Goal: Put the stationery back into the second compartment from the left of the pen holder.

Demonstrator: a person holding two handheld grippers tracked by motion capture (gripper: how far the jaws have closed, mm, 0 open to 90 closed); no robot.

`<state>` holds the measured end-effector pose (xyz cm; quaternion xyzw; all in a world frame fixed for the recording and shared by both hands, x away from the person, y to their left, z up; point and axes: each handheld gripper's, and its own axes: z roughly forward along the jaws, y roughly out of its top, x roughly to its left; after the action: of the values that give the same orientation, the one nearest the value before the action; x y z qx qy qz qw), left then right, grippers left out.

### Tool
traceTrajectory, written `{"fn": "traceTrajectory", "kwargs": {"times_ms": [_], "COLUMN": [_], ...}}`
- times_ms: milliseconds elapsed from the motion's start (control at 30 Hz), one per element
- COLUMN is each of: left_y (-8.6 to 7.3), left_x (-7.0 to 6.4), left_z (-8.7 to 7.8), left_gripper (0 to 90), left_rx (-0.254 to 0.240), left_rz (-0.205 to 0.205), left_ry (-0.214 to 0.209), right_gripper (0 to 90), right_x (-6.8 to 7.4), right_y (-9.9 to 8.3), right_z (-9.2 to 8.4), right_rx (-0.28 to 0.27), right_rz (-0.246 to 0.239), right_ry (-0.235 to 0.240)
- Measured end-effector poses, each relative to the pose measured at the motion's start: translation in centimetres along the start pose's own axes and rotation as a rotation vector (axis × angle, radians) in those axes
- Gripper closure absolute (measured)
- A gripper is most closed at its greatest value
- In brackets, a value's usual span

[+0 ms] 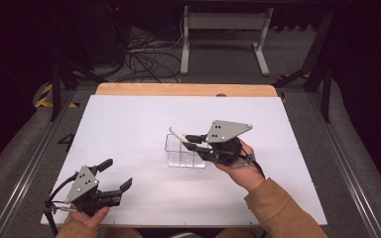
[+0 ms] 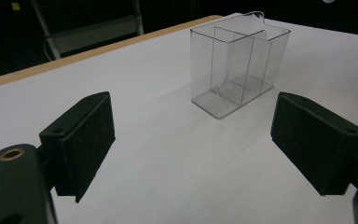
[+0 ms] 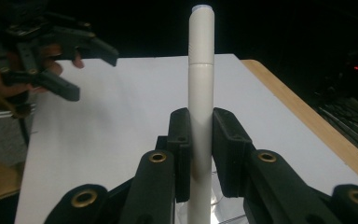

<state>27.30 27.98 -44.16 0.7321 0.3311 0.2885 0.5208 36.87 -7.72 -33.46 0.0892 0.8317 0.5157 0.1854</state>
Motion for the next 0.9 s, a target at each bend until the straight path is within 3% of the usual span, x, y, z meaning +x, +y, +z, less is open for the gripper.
{"fn": "traceTrajectory", "kwargs": {"times_ms": [100,167,500,900], "left_y": [0.0,0.0,0.0,0.0], "left_x": [0.0,0.0,0.0,0.0], "left_z": [0.0,0.0,0.0,0.0], "left_gripper": [14.5,14.5,14.5,14.5], "left_rx": [-0.001,-0.001,0.001,0.002], "left_rz": [-0.004,-0.004,-0.003,-0.004], "left_ry": [-0.002,-0.002,-0.002,-0.003], "right_gripper": [78.3,78.2,78.2,78.1], "right_x": [0.1,0.0,-0.7,-1.3], "right_y": [0.0,0.1,0.1,-0.1], "right_z": [0.1,0.2,0.7,2.7], "right_rx": [-0.014,-0.03,-0.079,-0.089], "right_rz": [0.028,0.074,0.207,0.264], "right_ry": [-0.032,-0.058,-0.124,-0.215]}}
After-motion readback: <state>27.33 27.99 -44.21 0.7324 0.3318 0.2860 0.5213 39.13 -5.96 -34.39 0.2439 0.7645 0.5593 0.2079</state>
